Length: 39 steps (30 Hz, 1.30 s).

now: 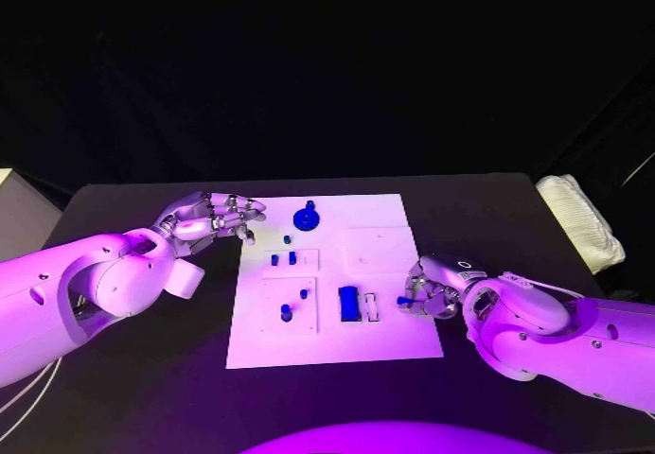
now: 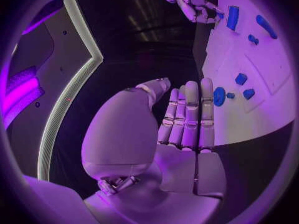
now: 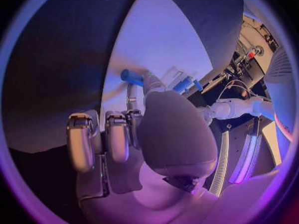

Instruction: Assemble the parts on the task board

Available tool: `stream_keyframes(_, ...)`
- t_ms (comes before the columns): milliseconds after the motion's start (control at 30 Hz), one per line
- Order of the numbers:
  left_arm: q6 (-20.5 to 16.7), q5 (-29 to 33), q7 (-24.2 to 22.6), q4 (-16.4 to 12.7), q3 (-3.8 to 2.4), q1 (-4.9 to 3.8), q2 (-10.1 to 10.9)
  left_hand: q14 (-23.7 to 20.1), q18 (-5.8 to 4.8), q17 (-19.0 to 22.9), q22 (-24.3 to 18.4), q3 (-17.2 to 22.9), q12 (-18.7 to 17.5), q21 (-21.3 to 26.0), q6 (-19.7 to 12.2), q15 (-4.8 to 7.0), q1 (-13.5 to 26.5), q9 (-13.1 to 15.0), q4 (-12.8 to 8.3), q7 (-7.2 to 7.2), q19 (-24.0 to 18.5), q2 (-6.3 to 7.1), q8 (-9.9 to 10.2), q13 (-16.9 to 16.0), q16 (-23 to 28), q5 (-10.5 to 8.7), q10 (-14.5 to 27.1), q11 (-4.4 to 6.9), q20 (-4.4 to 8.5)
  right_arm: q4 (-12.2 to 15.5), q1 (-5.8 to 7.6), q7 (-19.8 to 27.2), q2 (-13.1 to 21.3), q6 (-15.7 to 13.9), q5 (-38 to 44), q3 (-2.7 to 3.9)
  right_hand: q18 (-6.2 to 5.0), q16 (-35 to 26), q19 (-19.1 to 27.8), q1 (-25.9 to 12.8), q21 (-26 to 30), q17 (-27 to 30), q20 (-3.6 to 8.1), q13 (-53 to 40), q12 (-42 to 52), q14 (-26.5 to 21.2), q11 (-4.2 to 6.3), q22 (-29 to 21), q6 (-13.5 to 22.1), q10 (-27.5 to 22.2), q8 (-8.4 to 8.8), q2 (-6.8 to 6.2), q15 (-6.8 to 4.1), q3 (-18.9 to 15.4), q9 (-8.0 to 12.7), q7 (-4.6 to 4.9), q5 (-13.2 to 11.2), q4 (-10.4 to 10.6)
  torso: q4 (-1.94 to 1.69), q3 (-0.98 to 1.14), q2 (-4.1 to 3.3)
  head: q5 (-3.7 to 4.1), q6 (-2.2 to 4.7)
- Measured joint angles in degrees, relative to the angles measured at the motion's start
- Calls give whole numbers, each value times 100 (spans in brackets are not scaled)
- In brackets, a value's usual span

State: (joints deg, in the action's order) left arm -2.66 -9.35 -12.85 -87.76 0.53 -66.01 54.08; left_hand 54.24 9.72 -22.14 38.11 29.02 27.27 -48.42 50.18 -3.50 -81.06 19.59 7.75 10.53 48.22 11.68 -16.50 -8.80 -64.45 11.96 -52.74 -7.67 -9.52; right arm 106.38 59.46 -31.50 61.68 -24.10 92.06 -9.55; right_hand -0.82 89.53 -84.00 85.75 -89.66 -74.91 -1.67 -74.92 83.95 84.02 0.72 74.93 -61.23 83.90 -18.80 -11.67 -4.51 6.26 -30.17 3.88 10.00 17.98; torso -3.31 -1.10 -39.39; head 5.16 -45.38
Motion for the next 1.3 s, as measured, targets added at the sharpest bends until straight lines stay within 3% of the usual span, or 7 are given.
stream_keyframes(133, 1, 0, 7, -1, 0, 0, 3, 0, 0, -1, -5, -2, 0, 7, 0, 0, 0, -1, 1, 0, 0, 0, 0, 1, 0, 0, 0, 0, 0, 35, -10, -35, -24, 56, 219, 2, 0, 0, 0, 114, 0, 0, 0, 0, -31, 0, -1, 0, -55, 1, 45, -101, 0, 197, 409, 25, 294, 196, 4, 0, 3, -3, -3)
stream_keyframes(300, 2, -2, 14, -2, 0, 0, 6, 0, 0, -10, -19, -25, 0, 23, 0, 0, 0, -7, 25, 0, 0, 0, 0, 7, 0, 0, 0, 0, 0, 70, -28, -81, -31, 6, 273, -10, 0, 0, 0, 49, 0, 0, 0, 0, -31, 1, -4, -1, -124, 3, 45, -257, 1, 527, 425, -3, 1050, 447, 4, 0, 5, -5, 8)
stream_keyframes(567, 2, -3, 21, -2, 0, 0, 7, 0, 0, -10, -19, -25, 0, 23, 0, 0, 0, -7, 25, 0, 1, 0, 0, 6, 0, 0, 0, 0, 1, 146, 1, -102, 21, -328, -318, -60, 0, 0, 0, -407, 0, 0, 0, 0, -31, 0, -4, -1, -85, 2, -74, -268, 1, 1376, 402, -20, 1714, 227, 4, -4, 6, -10, 25)
stream_keyframes(767, 1, -3, 29, -4, 0, 0, 7, 0, 0, -10, -19, -24, 0, 23, 0, 0, 0, -7, 25, 0, 21, 0, 0, 6, 0, 0, 0, 0, 21, 287, 90, -69, 26, -590, -1179, -103, 0, 0, 0, -847, 0, 0, 0, 0, -31, 0, -13, -2, 14, -7, -250, -247, 0, 1611, 161, -51, 1706, 59, 0, -7, 5, -10, 36)
stream_keyframes(833, 1, -3, 31, -5, 1, 0, 7, 0, 0, -9, -19, -24, 0, 23, 0, 0, 0, -7, 24, 0, 21, 0, 0, 6, 0, 0, 0, 0, 21, 333, 129, -43, 10, -700, -1458, -100, 0, 0, 0, -957, 0, 0, 0, 0, -21, 0, -13, -2, 27, -7, -251, -244, 0, 1983, 144, -38, 1568, -304, 0, -6, 4, -8, 37)
stream_keyframes(1100, 0, -3, 38, -16, 1, 0, 7, 0, 0, -9, -19, -24, 0, 23, 0, 0, 0, -7, 24, 0, 21, 0, 0, 6, 0, 0, 0, 0, 21, 388, 188, 42, -153, -999, -2295, -95, 0, 0, 0, -1347, 0, 0, 0, 0, -5, 0, 8, -2, 63, 14, -298, -257, 0, 2354, 103, -43, 1302, -695, 0, -7, 0, -3, 26)
stream_keyframes(1300, -1, -3, 42, -21, 1, 0, 8, 0, 0, -9, -18, -24, 0, 23, 0, 0, 0, -7, 24, 0, 21, 0, 0, 6, 0, 0, 0, 0, 20, 369, 195, 60, -262, -1191, -2645, -97, 0, 0, 0, -1620, 0, 0, 0, 1, 67, 0, 8, -2, 64, 14, -308, -212, 0, 2375, 89, -43, 779, -795, 1, -3, -2, -2, 17)
